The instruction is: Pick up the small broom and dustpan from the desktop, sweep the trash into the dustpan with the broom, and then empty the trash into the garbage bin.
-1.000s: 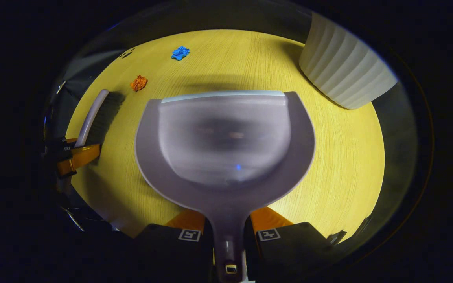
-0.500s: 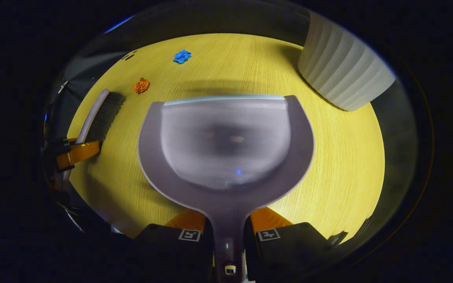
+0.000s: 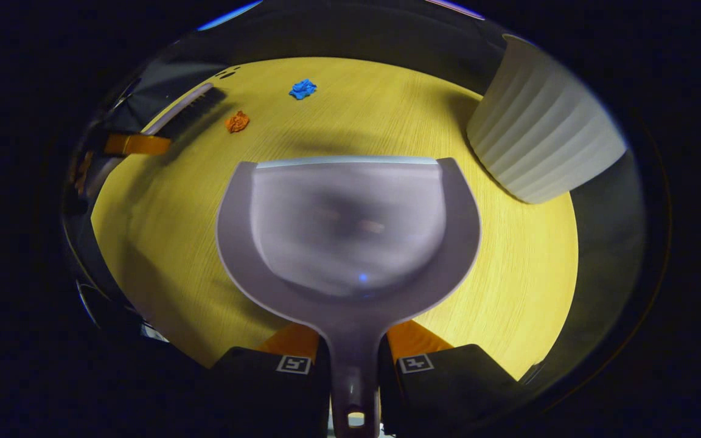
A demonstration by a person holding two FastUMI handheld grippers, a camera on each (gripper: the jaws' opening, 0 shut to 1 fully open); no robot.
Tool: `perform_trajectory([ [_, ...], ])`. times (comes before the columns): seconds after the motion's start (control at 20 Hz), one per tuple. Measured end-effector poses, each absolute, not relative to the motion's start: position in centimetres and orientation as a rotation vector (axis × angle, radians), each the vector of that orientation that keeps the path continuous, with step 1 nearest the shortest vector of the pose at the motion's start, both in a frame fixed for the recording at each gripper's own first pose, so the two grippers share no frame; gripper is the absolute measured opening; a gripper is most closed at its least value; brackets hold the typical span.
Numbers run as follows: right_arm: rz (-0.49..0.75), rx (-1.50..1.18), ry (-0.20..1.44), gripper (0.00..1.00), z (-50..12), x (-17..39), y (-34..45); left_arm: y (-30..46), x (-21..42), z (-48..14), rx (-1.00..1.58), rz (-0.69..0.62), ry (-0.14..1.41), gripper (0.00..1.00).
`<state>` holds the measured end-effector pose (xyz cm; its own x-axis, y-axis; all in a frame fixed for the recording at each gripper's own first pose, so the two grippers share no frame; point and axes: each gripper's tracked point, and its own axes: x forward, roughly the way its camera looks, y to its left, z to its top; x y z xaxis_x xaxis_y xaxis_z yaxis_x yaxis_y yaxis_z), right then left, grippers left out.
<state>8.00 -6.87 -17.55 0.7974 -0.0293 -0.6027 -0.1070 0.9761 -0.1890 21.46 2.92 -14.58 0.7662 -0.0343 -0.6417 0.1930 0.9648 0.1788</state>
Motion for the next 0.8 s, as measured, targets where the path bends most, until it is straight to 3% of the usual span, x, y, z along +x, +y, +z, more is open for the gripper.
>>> perform_trajectory([
  [0.05, 0.061, -0.232, 0.643, 0.37, -17.2, 8.1, -6.8, 2.8, 22.5, -14.1, 0.253, -0.131, 0.694, 0.27],
  [0.2, 0.117, -0.288, 0.639, 0.37, -15.9, 9.2, -6.8, 2.3, 25.4, -13.5, 0.304, -0.148, 0.719, 0.27],
  [0.25, 0.138, -0.300, 0.641, 0.32, -15.7, 9.7, -6.6, 2.0, 26.2, -13.4, 0.318, -0.157, 0.732, 0.27],
  [0.3, 0.156, -0.317, 0.641, 0.37, -15.4, 10.1, -6.5, 1.7, 27.0, -13.3, 0.333, -0.166, 0.738, 0.27],
  [0.6, 0.242, -0.466, 0.644, 0.37, -14.6, 12.6, -6.0, -0.5, 30.2, -13.3, 0.445, -0.228, 0.780, 0.28],
  [0.65, 0.255, -0.488, 0.645, 0.42, -14.6, 12.8, -5.9, -0.8, 30.6, -13.4, 0.467, -0.240, 0.785, 0.28],
  [0.7, 0.266, -0.517, 0.644, 0.32, -14.6, 13.1, -5.9, -1.3, 31.0, -13.3, 0.483, -0.247, 0.780, 0.27],
  [0.8, 0.287, -0.548, 0.652, 0.37, -14.5, 12.9, -5.8, -2.0, 31.3, -13.2, 0.502, -0.261, 0.785, 0.27],
])
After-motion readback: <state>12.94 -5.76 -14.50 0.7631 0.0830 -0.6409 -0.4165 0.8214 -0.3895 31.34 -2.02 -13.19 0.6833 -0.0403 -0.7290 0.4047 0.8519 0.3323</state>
